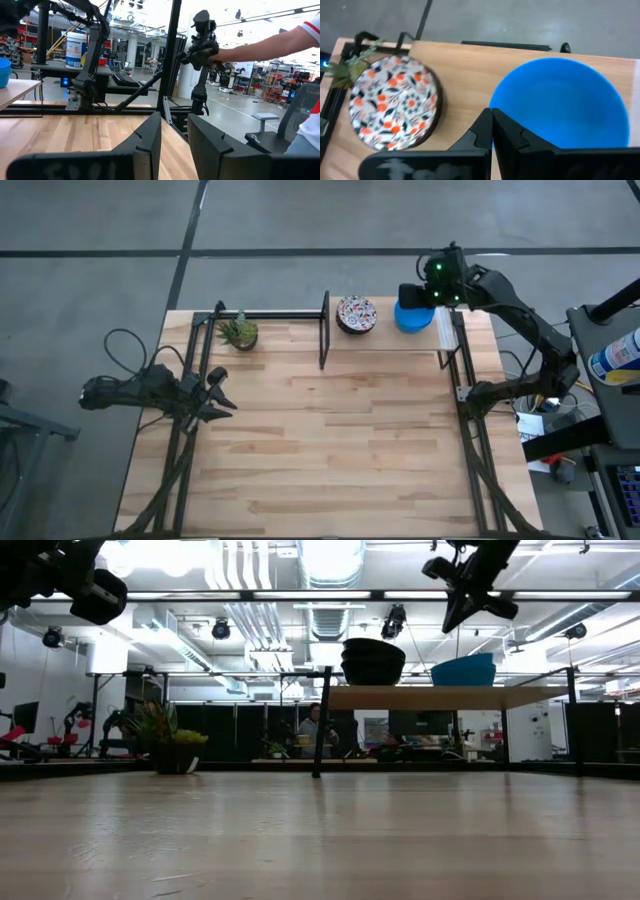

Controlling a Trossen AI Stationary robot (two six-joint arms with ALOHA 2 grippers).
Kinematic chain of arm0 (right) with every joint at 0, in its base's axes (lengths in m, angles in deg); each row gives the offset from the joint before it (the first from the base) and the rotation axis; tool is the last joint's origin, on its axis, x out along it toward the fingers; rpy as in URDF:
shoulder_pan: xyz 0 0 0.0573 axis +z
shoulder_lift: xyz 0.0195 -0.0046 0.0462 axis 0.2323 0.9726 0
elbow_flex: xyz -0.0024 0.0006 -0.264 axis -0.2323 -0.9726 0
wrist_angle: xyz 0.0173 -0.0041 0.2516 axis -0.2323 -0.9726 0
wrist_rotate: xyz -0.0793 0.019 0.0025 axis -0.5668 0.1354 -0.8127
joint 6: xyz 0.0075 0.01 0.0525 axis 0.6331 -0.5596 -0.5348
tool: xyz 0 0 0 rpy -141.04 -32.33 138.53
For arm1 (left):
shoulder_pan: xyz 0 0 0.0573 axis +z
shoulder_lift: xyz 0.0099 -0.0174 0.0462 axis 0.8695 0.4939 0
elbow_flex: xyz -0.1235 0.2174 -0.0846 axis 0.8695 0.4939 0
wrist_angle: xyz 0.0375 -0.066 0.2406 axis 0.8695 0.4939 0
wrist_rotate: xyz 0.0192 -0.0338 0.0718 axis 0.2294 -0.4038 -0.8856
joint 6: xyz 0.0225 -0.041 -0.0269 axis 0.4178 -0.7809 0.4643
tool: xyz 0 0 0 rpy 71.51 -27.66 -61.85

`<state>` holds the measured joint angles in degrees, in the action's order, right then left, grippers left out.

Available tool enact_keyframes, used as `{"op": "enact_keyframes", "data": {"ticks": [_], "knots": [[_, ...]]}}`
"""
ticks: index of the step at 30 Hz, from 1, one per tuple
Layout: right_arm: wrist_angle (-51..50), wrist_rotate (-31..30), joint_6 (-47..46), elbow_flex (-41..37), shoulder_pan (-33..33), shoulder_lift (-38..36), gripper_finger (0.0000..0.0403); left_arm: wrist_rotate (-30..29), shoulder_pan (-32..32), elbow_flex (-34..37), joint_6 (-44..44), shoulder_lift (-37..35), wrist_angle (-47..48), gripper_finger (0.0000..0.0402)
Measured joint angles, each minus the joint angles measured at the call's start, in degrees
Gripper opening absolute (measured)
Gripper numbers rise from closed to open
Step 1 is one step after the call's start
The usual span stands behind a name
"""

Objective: Pick & Place Mini bowls
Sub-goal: Return to Home Position

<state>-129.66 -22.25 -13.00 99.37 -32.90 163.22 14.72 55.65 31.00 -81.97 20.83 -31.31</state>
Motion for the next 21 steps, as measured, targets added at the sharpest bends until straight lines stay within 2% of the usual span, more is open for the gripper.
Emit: {"op": "enact_keyframes", "data": {"ticks": [8, 12, 15, 18, 21], "knots": [[1.0, -4.1, -1.2, 0.0, 6.9, -0.5, 0.0008, 0.0, 0.0, 0.0, 0.0, 0.0, 0.0, 0.0090], [0.9, 0.8, -5.5, -0.1, 9.1, 0.0, 0.0008, 0.0, 0.0, 0.0, 0.0, 0.0, 0.0, 0.0090], [2.1, 1.4, -5.5, 0.0, 12.0, -0.6, 0.0008, 0.0, 0.0, 0.0, 0.0, 0.0, 0.0, 0.0090], [4.8, -0.6, -2.9, 0.0, 16.8, -1.3, 0.0008, 0.0, 0.0, 0.0, 0.0, 0.0, 0.0, 0.0090], [8.8, -5.8, -0.4, -0.4, 23.8, -2.2, 0.0008, 0.0, 0.0, 0.0, 0.0, 0.0, 0.0, 0.0090]]}}
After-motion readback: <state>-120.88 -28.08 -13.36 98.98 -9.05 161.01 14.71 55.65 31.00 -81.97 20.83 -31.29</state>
